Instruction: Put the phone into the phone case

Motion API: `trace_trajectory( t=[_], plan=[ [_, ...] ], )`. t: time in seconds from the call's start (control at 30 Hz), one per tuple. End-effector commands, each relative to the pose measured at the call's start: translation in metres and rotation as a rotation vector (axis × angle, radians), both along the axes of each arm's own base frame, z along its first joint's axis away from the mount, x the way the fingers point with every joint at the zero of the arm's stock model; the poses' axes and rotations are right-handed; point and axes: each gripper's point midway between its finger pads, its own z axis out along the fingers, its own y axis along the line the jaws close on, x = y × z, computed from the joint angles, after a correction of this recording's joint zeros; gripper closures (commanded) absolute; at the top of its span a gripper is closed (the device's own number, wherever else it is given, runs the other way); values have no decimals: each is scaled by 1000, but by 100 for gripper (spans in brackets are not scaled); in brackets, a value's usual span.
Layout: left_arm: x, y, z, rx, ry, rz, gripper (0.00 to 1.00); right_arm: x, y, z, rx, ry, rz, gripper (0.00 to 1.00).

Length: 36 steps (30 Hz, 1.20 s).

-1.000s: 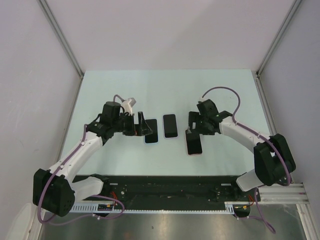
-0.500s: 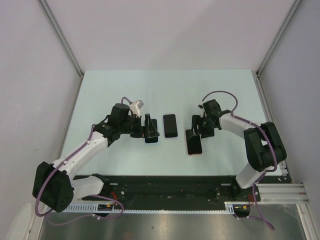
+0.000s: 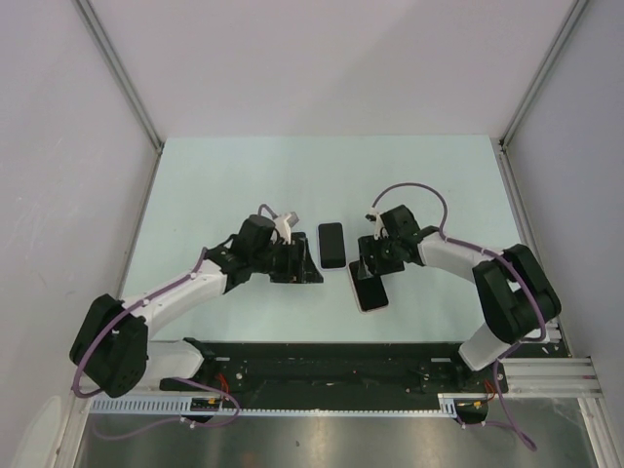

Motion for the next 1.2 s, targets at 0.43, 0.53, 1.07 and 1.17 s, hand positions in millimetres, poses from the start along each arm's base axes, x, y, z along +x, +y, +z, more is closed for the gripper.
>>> trace_trajectory(
  t=[0.43,0.53,1.07,1.17],
  plan=[
    [-2,-61,-22,-39,18,-31,25,-45,-43,21,153,82,-298,32],
    [-1,-71,-28,-46,20,-39,26,-45,-55,31,156,44,-309,33],
    [5,-110,-59,-17,89,-50,34,-57,-34,38,410,82,-311,55],
    [3,-115,-63,-16,100,-59,36,-60,-32,33,420,102,-305,66]
  ],
)
